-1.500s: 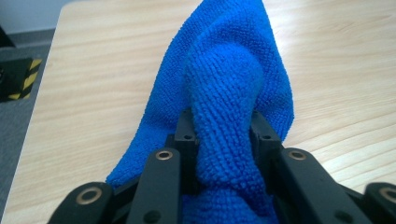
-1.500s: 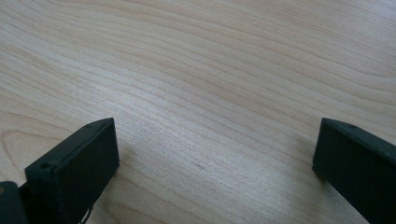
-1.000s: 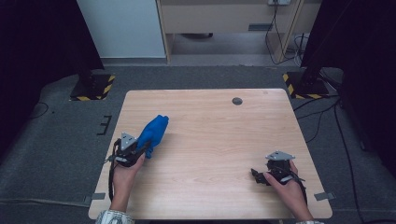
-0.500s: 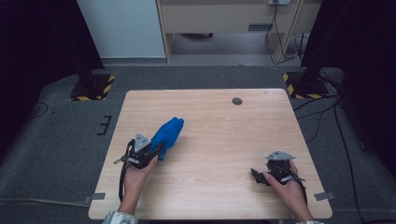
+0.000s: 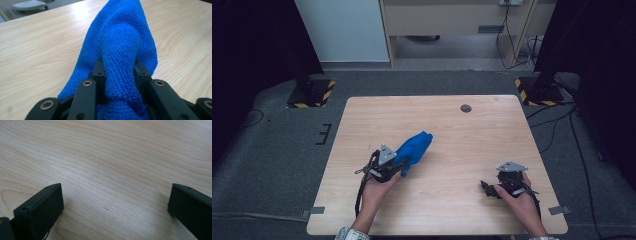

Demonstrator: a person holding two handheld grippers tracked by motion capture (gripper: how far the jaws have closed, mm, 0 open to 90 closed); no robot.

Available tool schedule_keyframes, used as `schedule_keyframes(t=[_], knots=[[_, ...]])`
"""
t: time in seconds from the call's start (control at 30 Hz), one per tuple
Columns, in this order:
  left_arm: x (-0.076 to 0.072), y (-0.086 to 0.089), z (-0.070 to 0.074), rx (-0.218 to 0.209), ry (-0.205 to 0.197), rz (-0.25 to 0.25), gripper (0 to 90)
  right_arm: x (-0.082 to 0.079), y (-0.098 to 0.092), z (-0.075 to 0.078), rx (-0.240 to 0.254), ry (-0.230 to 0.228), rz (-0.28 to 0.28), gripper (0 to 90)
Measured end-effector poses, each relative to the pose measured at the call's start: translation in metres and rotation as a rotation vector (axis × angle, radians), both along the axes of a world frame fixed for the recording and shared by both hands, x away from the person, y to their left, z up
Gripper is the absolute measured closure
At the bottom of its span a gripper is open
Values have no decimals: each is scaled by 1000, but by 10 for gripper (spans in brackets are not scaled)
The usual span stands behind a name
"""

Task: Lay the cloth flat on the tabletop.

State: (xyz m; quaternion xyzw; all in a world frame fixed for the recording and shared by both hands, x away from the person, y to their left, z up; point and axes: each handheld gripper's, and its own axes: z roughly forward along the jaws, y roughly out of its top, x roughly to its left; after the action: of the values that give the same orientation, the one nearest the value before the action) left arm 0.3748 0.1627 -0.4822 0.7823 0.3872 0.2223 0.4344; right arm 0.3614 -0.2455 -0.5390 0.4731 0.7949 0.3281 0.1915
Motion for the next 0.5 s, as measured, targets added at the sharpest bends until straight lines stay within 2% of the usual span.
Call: schedule_keyframes(t=[0.2, 0.5], knots=[[2, -25, -5, 5, 20, -55, 693, 0, 0, 0, 1, 1, -1, 3], [5, -66, -22, 52, 70, -151, 692, 0, 0, 0, 1, 1, -1, 3]])
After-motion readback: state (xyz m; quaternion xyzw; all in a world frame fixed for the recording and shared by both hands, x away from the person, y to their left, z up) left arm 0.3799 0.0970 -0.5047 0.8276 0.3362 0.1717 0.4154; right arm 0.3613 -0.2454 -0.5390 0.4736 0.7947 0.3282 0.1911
